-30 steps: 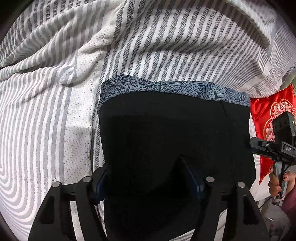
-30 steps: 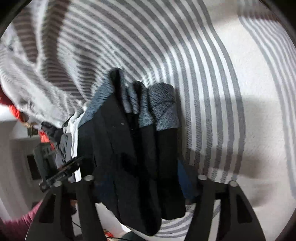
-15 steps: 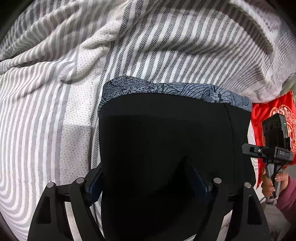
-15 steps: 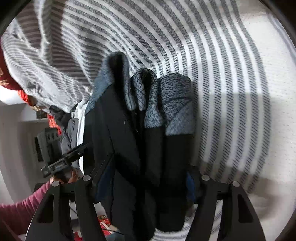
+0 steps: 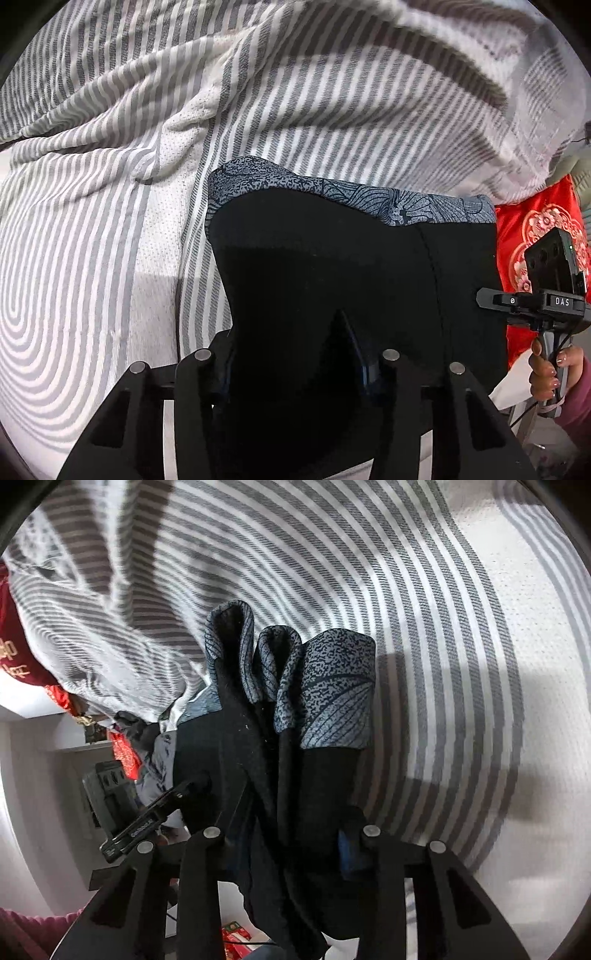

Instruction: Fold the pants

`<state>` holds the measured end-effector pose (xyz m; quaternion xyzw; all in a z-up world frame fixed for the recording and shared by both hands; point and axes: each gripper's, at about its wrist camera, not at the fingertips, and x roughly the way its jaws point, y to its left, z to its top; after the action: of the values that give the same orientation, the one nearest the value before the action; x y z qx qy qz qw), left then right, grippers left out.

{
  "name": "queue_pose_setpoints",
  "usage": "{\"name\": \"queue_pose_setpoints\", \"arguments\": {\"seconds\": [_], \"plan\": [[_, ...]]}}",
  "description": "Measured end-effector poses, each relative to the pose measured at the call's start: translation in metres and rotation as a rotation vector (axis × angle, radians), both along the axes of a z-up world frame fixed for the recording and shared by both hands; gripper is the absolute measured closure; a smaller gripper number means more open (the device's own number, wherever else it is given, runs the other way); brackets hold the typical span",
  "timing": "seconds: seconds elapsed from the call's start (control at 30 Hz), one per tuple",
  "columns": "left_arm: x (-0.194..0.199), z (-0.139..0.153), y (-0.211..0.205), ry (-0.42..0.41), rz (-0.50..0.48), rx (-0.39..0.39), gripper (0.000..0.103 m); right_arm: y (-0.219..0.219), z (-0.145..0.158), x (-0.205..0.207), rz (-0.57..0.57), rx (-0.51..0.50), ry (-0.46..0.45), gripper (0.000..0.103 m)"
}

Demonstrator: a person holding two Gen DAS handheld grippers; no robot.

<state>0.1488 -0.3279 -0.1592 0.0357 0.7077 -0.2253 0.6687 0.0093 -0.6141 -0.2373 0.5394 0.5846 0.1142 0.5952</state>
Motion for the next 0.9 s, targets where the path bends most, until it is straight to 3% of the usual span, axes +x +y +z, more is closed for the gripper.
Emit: {"name": "queue_pose_setpoints", "arguments": {"seconds": [0.4, 0.6, 0.8, 0.87, 0.9], "plan": [[-0.051, 0.051, -0.008, -0.041, -0.010, 0.011, 0.055, 0.000, 0.041, -0.054, -0.028, 0.017, -0.024, 0.064], [-0.083, 0.045, 0.001, -0.017, -0.049, 0.037, 0.054, 0.019, 0.035, -0.093, -0.049, 0.008, 0.012, 0.064], [-0.115, 0.018, 0.021, 0.009, -0.055, 0.075, 0.054, 0.049, 0.019, -0.120, -0.014, -0.092, 0.048, 0.061], [-0.122, 0.020, 0.027, -0.029, -0.051, 0.070, 0.049, 0.052, 0.019, -0.128, -0.019, -0.127, 0.048, 0.057], [-0.124, 0.022, 0.028, -0.054, -0.055, 0.085, 0.043, 0.052, 0.020, -0.131, -0.026, -0.141, 0.048, 0.054]]}}
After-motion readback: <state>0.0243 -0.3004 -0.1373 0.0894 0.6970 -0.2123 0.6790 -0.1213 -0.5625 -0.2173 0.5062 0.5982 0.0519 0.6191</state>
